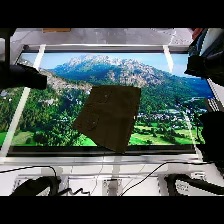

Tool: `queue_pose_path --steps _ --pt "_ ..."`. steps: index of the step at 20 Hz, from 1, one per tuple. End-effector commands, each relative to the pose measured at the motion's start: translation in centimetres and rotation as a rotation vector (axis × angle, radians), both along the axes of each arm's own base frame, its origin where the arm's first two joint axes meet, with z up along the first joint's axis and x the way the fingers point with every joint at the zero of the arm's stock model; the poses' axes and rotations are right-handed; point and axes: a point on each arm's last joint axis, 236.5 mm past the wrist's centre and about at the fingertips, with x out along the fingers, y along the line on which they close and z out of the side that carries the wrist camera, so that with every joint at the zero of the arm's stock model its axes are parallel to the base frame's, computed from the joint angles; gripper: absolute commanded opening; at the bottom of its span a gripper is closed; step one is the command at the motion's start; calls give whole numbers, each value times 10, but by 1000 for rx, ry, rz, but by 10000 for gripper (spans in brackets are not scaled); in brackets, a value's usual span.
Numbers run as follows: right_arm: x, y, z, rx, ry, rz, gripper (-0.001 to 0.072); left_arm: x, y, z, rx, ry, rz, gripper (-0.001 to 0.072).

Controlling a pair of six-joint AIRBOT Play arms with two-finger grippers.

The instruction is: Fold the clothes and pants, and hang the long-sleeved shirts on hangers.

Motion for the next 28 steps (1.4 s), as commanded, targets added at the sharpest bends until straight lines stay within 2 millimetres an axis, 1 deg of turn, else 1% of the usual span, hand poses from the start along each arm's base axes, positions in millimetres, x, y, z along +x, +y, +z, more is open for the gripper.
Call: queue_pose_path --steps 1,2,3,4,5,6,7,8,9,11,12,14,15,16,17,18,21,22,25,26,28 --pt "2 5 0 -39 -24 90 16 8 -2 8 -14 -47 -1 27" --pt "-4 10 -8 -30 6 119 16 8 -2 7 -12 -43 -1 28" --pt "-9 18 -15 -1 31 144 16 7 4 0 20 -21 8 28" --pt "-18 31 -27 31 59 205 16 3 18 -16 94 32 18 28" --pt "-30 43 -39 66 88 263 16 -3 33 -37 134 102 50 28" --pt "-46 58 -52 113 113 326 17 -7 45 -59 135 159 79 28" --pt "-61 71 -63 155 126 386 16 -10 54 -83 113 204 101 28" --pt "-78 81 -77 186 145 430 16 -11 59 -107 73 237 116 28" --pt "-95 86 -92 205 175 450 16 -13 62 -131 19 269 133 28" --pt "-129 88 -125 225 240 454 16 -20 59 -183 -131 350 171 27" --pt "-147 89 -141 229 270 467 16 -23 54 -209 -215 385 184 27" --pt "-172 91 -166 239 319 482 16 -32 40 -254 -349 466 218 28" --pt "-181 92 -176 247 346 479 16 -38 34 -276 -380 513 230 62" --pt "-187 92 -185 256 372 477 17 -46 29 -294 -390 564 223 293" --pt "-190 92 -190 261 388 473 16 -53 22 -309 -401 616 208 542" --pt "-188 92 -194 262 386 464 17 -59 16 -324 -419 668 200 577" --pt "-173 91 -195 253 331 432 16 -60 -11 -347 -516 762 128 562" --pt "-169 90 -195 250 315 423 16 -60 -19 -355 -550 793 119 512" --pt "-164 89 -195 247 298 414 16 -63 -27 -383 -601 875 145 509" --pt "-164 89 -194 247 297 413 16 -59 -31 -390 -627 874 148 509" --pt "-159 89 -194 243 279 404 17 -41 -41 -395 -710 832 169 509"
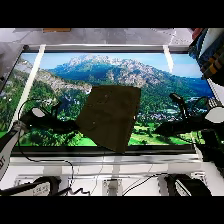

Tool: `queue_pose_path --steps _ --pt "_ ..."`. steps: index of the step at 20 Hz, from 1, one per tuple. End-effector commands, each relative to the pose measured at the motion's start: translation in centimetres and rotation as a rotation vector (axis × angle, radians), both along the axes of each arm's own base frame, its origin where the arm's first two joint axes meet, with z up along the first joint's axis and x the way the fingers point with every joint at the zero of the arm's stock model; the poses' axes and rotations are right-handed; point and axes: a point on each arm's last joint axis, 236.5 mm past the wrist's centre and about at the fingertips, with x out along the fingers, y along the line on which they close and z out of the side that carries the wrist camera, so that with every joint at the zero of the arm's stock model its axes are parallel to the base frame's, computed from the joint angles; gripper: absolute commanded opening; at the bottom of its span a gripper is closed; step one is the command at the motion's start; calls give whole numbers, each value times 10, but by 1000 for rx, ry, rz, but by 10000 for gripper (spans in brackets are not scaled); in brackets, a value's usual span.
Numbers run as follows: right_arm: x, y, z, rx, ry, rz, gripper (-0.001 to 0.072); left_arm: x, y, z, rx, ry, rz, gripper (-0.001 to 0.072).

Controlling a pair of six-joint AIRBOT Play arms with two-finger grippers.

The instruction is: Fold the clothes and pants, and hang the long-sleeved shirts on hangers.

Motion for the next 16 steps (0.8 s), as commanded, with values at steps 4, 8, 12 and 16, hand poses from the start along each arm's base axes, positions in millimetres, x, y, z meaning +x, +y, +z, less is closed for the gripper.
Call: queue_pose_path --steps 4,8,12,16 --pt "20 -4 1 -12 -75 -48 16 59 -24 -2 -176 -118 222 102" --pt "40 -21 -2 -82 -150 -93 16 64 -30 20 -193 -194 192 24" --pt "55 -35 -3 -136 -209 -123 16 35 -50 39 -188 -244 154 24" --pt "72 -59 -13 -242 -257 -145 15 -14 -69 38 -165 -262 191 24"
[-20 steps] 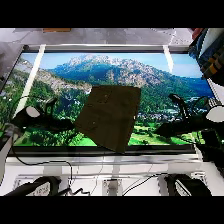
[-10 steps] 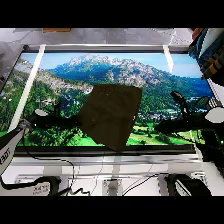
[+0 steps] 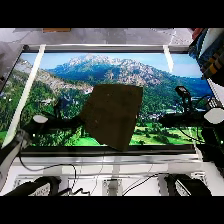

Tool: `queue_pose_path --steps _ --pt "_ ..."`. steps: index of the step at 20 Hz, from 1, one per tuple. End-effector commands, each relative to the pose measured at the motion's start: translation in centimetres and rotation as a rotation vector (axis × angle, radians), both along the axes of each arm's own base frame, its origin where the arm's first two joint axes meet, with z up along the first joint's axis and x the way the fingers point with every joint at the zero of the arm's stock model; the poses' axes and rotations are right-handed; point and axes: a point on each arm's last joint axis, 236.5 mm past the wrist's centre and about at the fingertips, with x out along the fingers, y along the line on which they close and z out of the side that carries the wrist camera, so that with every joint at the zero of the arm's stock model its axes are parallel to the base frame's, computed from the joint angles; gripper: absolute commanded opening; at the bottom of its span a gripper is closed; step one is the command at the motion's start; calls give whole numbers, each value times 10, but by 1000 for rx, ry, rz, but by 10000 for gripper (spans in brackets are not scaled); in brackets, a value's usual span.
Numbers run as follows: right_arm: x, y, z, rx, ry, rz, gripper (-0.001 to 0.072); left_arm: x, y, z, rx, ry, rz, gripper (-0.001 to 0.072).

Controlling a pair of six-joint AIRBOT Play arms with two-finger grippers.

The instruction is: Fold the clothes and pants, and hang the long-sleeved shirts on hangers.

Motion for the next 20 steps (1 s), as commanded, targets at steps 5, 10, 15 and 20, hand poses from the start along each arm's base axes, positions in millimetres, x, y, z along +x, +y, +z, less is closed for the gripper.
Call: queue_pose_path --steps 5,10,15,20 --pt "3 -21 -53 -88 131 -5 14 -50 -17 4 30 -80 35 24" --pt "-81 50 -81 229 458 172 13 -53 -8 -6 100 -88 -3 24" --pt "-123 75 -117 390 657 -46 355 -54 -8 -6 101 -86 -3 25" --pt "-112 83 -132 475 676 -245 546 -54 -9 -6 100 -86 -4 35"
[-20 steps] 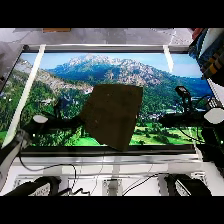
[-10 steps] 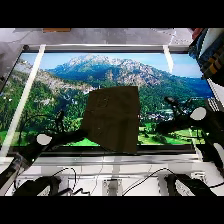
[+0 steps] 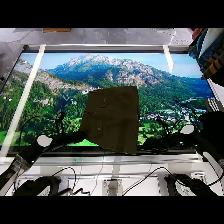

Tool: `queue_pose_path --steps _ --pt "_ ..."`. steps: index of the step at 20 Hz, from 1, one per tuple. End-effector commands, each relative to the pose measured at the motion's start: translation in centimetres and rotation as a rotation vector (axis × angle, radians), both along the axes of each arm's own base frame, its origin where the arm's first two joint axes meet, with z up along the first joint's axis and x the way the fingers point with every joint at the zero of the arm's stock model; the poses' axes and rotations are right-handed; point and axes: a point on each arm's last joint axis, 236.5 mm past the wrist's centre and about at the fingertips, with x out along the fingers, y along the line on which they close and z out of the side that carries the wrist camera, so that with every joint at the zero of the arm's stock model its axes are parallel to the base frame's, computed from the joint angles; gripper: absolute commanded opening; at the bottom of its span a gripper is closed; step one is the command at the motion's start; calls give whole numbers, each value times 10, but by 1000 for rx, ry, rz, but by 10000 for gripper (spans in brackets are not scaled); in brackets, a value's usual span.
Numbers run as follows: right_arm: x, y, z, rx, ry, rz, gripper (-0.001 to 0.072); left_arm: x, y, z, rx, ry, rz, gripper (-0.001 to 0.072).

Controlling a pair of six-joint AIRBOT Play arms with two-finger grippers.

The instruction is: Fold the clothes and pants, and hang the long-sleeved shirts on hangers.

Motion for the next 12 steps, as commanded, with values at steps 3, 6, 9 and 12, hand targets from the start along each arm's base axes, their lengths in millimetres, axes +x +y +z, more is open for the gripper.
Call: queue_pose_path --steps 3,6,9,12 --pt "14 19 -9 94 131 -217 546 0 0 0 2 -1 -2 34" --pt "7 22 -26 108 241 -241 545 -3 -2 0 -5 9 -9 35" --pt "-3 23 -40 105 320 -236 546 -18 -10 -2 -28 61 -56 34" --pt "5 23 -47 109 280 -245 525 -20 -11 -2 -30 67 -61 34"
